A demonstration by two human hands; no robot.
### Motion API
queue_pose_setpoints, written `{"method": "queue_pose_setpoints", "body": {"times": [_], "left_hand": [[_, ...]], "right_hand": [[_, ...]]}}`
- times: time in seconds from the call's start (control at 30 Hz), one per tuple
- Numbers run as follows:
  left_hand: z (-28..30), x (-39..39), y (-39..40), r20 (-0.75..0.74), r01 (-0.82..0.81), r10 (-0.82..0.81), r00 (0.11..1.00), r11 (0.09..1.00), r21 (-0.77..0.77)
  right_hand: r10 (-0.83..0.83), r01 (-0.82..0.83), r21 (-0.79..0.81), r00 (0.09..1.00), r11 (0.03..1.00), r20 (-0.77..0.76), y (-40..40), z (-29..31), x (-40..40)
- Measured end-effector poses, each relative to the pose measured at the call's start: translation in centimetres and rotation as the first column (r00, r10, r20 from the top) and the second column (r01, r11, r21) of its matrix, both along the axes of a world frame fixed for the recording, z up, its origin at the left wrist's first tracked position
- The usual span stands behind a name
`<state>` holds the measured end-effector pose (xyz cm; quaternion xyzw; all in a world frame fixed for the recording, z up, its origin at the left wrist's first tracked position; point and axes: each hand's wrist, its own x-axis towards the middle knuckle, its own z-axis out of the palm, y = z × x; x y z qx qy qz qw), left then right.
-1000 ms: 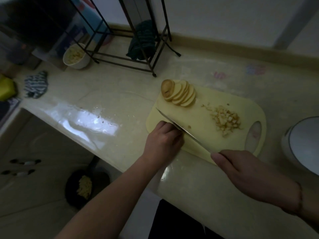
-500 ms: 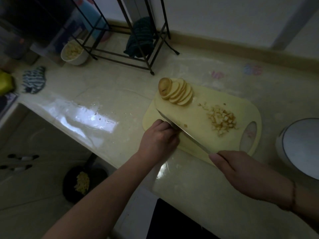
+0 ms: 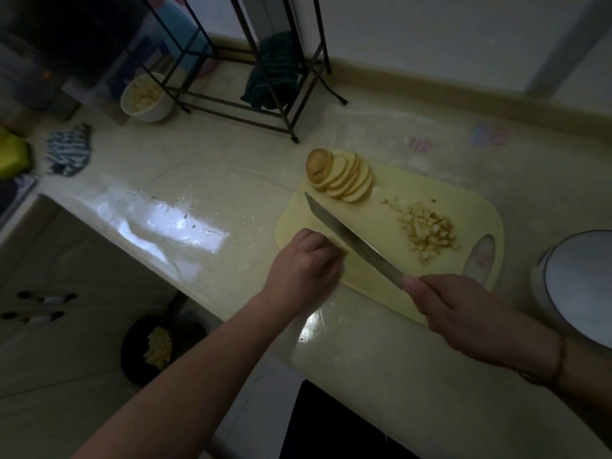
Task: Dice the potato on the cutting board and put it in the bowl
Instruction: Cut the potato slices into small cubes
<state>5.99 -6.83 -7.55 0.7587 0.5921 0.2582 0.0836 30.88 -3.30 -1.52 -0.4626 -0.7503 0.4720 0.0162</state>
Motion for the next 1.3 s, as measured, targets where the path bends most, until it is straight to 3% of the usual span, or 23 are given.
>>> {"method": "queue_pose_setpoints", "body": {"times": [0.67,0.97,1.3], "left_hand": [[0.1,0.2,-0.2,-0.03,-0.027,0.028,0.999,0.998,0.06],[-0.3,0.0,-0.2,0.008,-0.01,0.01,1.0,0.998,0.061],[-0.5,-0.3,0.0,0.007,0.0,0.0,1.0,0.999,0.044]], "right_hand": [[-0.011,0.007,0.09,0.999,0.996,0.038,-3.1,-0.3,1.7],[0.01,-0.011,0.056,1.0,0.998,0.026,-1.6,-0.6,-2.1],[-0.065,0.065,-0.044,0.998,0.997,-0.004,-0.8,-0.2,-0.4]]}}
